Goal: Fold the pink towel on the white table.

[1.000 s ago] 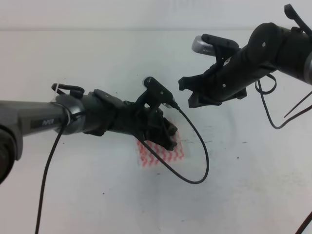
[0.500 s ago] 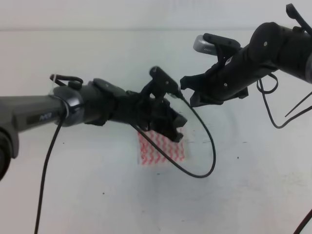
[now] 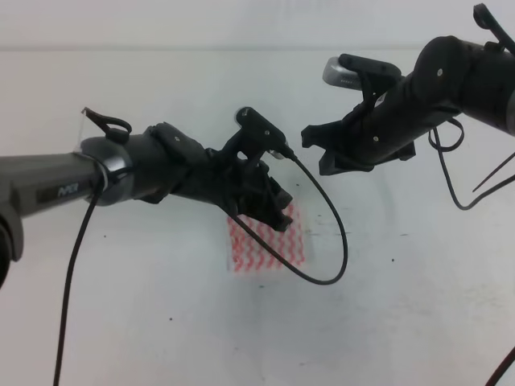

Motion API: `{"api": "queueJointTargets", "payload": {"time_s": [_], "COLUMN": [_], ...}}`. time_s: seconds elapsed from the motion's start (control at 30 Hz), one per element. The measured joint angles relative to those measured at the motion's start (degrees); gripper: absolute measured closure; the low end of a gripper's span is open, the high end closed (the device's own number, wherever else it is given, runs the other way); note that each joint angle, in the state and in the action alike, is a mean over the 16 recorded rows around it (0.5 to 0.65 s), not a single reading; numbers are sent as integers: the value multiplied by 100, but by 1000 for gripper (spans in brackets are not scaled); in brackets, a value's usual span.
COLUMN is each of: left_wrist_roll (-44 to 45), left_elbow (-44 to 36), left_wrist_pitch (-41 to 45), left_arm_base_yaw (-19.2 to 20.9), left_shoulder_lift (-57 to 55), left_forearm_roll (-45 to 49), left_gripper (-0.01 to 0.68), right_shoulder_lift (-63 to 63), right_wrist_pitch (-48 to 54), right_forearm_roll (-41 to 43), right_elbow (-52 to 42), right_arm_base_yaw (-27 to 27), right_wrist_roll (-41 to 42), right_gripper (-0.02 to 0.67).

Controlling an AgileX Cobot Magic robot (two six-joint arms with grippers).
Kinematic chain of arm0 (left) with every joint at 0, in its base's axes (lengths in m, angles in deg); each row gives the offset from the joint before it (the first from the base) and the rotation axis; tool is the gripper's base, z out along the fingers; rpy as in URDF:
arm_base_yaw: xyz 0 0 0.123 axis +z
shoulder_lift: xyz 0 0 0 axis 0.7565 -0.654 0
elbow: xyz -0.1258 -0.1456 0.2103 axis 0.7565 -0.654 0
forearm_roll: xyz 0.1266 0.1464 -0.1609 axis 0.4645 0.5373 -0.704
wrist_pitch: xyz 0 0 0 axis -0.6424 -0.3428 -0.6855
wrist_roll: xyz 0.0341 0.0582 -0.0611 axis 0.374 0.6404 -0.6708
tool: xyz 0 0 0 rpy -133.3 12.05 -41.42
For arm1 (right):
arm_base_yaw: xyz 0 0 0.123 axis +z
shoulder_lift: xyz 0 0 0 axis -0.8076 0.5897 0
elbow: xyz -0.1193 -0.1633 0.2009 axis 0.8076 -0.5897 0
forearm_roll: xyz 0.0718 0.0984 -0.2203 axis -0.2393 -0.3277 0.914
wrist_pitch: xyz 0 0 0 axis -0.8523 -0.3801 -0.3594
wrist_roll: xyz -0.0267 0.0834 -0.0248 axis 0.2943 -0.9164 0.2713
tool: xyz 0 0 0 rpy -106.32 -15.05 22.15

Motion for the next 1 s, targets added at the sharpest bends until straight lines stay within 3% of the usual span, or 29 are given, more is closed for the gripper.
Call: {"api": "queueJointTargets", "payload": {"time_s": [0.4,0.73,1.0], "left_wrist_roll": [-393,-466,-463], "left_elbow": [-697,-2409,-3808], "left_wrist_pitch": [-1028,-2496,-3005], "left_arm_base_yaw": [-9,-9,-9], "left_shoulder_lift": [991,3206,5214], "left_forearm_roll": [-138,-854,-1319], "left_gripper": [677,677,677], "right_shoulder_lift": [-1074,-3092,-4792], "right_wrist_pitch": [-15,-360,-607], "right_forearm_roll": [824,1413,1466], "right_elbow": [-295,-1579,-2997], "right_arm_base_yaw": [0,0,0], "right_wrist_roll": [-413,-856,-1023], "right_gripper": [667,667,667]}}
